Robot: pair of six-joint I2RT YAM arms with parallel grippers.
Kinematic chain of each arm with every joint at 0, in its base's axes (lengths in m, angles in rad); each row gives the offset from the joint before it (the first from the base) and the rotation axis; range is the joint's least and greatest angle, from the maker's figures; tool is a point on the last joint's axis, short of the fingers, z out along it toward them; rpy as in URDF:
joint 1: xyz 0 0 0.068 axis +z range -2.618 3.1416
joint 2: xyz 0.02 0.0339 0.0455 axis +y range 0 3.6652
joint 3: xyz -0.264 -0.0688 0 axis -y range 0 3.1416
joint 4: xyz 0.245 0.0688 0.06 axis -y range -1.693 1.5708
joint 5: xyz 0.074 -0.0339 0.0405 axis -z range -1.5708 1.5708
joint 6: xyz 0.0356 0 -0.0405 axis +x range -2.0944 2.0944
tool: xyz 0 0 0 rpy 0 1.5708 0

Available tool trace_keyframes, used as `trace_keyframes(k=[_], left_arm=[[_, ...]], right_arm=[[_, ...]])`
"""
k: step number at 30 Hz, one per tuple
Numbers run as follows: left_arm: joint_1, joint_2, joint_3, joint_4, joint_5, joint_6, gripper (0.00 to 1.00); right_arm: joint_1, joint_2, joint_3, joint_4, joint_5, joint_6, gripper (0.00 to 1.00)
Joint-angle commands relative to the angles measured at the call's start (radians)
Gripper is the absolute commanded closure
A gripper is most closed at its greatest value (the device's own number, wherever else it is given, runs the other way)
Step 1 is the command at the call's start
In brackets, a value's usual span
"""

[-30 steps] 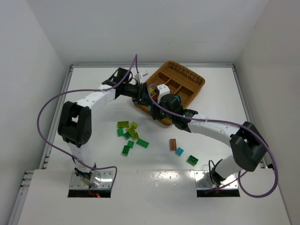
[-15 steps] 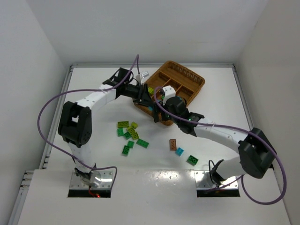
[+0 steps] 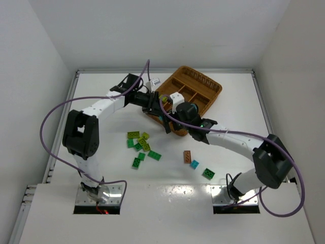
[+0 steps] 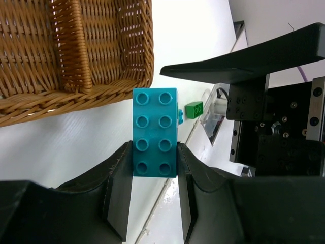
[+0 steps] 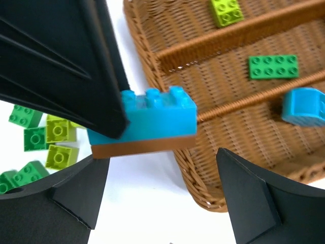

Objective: Sort the legos into containers by color

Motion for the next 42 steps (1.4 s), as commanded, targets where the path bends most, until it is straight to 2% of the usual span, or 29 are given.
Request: trace_keyframes(k=[1, 12, 17, 25, 33, 42], left_arm=[[-0.002, -0.034, 0.036, -0.028, 0.032, 0.015, 1.0], [-0.002, -0.043, 0.036, -0.028, 0.032, 0.015, 1.0], [-0.002, -0.043, 0.036, -0.037, 0.032, 0.015, 1.0], [0.007, -0.043, 0.045, -0.037, 0.012, 0.015, 1.0], [0.038, -0.052, 0.054, -0.028, -0.008, -0.004, 1.0], [0.056, -0.042, 0.045, 0.014, -0.018, -0.044, 1.0]], right_arm=[[-0.008, 0.027, 0.094, 0.053, -0.104, -0.037, 0.14], [-0.008, 0.038, 0.094, 0.062, -0.156, -0.037, 0.14], [-0.008, 0.047, 0.094, 0.071, -0.156, -0.028, 0.26], [-0.008, 0.038, 0.076, 0.071, -0.104, -0.008, 0.58], [-0.008, -0.039, -0.03, 0.071, -0.084, 0.033, 0.62], [-0.008, -0.108, -0.087, 0.019, -0.037, 0.042, 0.62]])
